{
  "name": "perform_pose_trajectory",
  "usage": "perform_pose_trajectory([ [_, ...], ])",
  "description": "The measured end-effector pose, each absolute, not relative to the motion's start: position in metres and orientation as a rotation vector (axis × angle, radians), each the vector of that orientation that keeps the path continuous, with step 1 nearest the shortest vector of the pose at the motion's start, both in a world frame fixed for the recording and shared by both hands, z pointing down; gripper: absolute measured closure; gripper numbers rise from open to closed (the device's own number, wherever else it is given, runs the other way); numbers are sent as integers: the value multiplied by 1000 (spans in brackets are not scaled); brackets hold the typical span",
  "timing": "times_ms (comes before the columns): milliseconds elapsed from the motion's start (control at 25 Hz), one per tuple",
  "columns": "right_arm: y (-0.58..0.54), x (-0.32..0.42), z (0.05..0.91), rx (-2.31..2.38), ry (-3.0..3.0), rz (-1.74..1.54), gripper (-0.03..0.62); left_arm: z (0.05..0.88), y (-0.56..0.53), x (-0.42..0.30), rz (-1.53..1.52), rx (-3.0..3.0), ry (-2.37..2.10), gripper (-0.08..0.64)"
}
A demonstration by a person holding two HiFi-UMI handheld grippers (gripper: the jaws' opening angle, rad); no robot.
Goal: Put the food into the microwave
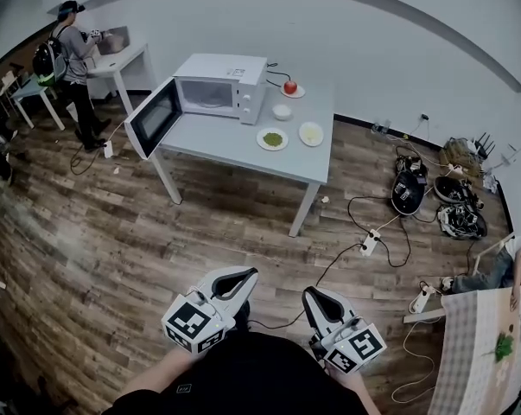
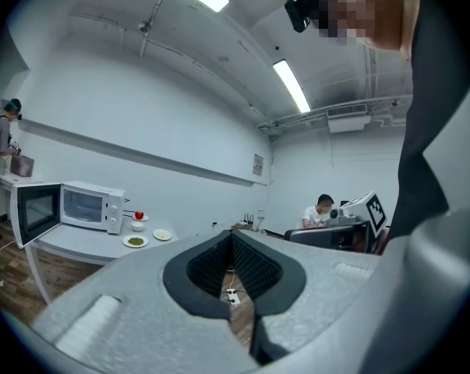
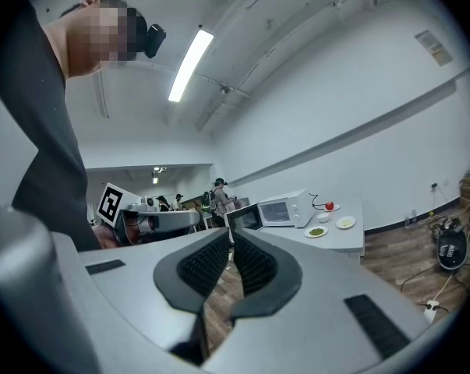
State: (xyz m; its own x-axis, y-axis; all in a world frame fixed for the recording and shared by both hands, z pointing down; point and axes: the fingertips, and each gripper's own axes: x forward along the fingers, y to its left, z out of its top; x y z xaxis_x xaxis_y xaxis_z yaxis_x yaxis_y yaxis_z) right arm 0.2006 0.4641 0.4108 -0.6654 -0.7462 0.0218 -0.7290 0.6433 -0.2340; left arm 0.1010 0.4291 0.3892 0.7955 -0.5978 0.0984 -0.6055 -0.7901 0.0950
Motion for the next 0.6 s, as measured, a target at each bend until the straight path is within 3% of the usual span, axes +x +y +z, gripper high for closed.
perform_pose_trajectory([
  [600, 311, 135, 401, -1290, 2783, -384, 574, 384, 281, 38, 56, 2862, -898, 554],
])
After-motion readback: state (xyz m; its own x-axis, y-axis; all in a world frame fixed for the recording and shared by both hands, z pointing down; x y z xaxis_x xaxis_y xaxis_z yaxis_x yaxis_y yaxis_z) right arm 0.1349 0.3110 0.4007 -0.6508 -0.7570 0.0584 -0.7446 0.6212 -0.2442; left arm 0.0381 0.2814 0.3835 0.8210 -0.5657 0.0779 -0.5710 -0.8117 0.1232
